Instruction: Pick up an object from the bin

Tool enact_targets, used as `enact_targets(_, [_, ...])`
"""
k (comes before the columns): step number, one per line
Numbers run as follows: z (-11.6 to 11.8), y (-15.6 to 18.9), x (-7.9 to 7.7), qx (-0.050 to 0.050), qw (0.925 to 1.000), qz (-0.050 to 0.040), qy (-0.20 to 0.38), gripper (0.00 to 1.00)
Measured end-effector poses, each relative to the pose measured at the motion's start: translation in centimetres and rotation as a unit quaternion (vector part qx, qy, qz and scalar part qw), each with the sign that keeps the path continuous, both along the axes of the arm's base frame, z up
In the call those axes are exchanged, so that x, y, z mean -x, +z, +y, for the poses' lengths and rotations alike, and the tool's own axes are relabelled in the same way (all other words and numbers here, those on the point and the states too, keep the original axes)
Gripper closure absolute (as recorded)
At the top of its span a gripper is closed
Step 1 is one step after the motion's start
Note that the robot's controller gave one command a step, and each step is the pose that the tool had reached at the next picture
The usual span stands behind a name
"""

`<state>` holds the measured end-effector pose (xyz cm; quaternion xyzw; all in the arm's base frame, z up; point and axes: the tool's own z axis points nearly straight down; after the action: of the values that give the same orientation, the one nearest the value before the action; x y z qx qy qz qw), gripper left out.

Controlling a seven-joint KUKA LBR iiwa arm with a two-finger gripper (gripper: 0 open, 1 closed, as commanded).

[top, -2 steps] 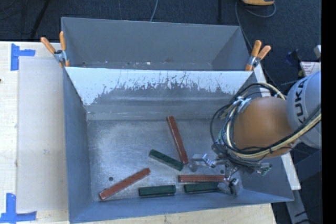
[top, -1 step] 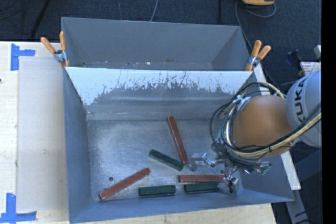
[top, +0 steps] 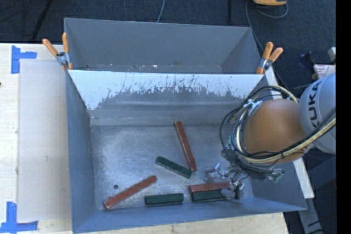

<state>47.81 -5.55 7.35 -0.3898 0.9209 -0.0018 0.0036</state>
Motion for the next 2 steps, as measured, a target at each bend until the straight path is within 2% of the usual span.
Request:
enact_targets(1, [0.1,3.8,-0.1,-0.001,1.0000,0.0029,-0.001,1.00])
enact_targets(2, [0.2,10.0,-0.2,0.000,1.0000,0.0013,-0.003,1.00])
